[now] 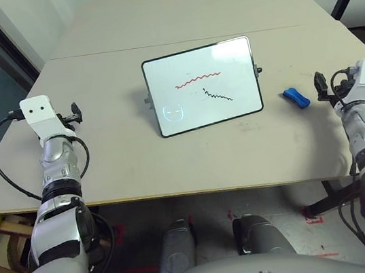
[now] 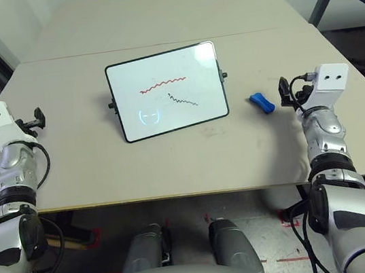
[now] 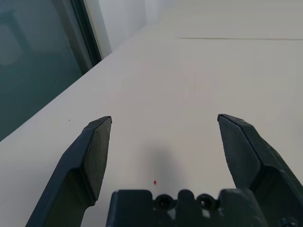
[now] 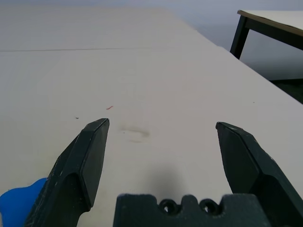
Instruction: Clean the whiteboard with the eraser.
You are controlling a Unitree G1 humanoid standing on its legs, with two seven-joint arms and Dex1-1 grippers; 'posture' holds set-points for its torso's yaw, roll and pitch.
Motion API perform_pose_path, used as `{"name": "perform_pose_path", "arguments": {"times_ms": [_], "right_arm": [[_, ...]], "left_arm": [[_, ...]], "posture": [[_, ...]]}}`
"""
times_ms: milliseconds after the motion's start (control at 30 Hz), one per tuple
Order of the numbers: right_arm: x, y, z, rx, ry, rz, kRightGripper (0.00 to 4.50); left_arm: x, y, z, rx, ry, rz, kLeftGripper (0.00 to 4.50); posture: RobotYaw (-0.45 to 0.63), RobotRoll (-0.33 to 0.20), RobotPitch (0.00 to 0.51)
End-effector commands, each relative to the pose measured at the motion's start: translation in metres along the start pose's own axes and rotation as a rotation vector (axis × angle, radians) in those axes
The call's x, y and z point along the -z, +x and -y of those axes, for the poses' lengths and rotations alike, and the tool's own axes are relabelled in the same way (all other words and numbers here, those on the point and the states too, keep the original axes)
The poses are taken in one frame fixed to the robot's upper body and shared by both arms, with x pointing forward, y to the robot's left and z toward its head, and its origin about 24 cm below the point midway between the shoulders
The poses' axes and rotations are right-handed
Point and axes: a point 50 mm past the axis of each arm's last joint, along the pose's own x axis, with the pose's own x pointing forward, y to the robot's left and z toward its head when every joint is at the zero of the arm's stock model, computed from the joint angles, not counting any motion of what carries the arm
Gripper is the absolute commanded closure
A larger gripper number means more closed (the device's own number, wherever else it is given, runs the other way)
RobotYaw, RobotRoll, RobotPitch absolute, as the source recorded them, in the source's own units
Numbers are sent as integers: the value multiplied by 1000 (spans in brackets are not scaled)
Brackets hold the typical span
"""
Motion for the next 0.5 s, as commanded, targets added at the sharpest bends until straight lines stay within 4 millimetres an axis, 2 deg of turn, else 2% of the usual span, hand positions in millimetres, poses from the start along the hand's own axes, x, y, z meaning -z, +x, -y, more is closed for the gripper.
{"name": "perform_pose_path", "arguments": {"times_ms": [33,200,300,367,500], "right_arm": [[-1,-2,6,27,7,15,18],[-7,-1,3,13,-13,26,18],[-15,1,1,-5,-35,9,18],[-19,2,1,0,-64,-74,18],[-37,1,-9,-151,-60,-183,18]], "left_arm": [[-3,3,5,12,2,10,0],[-12,6,8,51,-17,40,0],[-26,8,9,177,-23,89,0],[-33,10,7,231,16,89,0],[-41,10,16,467,48,78,0]], "posture": [[203,0,58],[178,0,61],[172,0,64],[163,0,68],[144,0,71]]}}
